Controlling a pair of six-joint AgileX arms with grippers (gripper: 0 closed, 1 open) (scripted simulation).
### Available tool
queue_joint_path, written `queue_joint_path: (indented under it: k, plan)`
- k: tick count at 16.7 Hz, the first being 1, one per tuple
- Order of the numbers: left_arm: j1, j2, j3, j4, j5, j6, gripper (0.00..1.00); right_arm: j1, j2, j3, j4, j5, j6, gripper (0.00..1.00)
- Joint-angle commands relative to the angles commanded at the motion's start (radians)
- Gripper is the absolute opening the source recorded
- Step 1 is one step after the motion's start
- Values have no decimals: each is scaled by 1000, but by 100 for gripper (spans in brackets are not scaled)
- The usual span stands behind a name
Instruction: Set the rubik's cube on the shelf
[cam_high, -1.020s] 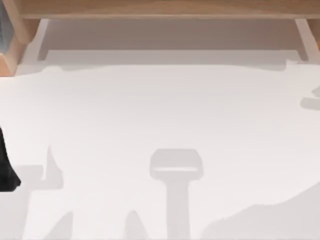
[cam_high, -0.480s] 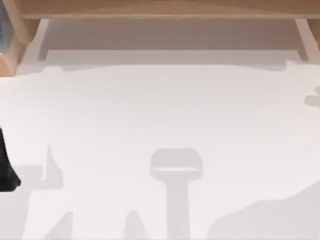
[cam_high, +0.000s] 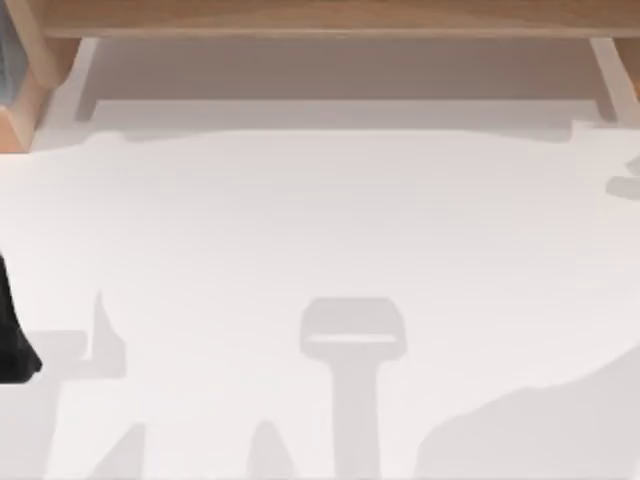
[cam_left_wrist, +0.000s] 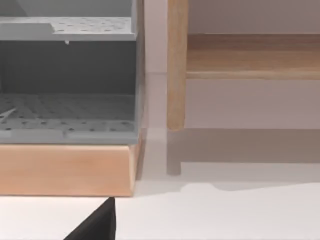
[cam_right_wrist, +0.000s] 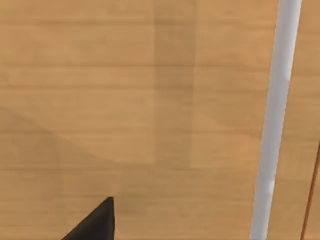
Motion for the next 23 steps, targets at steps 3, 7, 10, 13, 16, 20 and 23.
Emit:
queue_joint_path:
  k: [3,7,10,13,16,20,23]
  plan:
    - [0,0,0,0,0,0,100,0,0,0,0,0,0,85]
    - [0,0,0,0,0,0,100,0,0,0,0,0,0,55]
    - [0,0,0,0,0,0,100,0,0,0,0,0,0,32]
    - [0,0,0,0,0,0,100,0,0,0,0,0,0,10]
    - [0,0,0,0,0,0,100,0,0,0,0,0,0,0]
    - [0,0,0,0,0,0,100,0,0,0,0,0,0,0]
    - [0,0,0,0,0,0,100,-3,2,-1,-2,1,2,0]
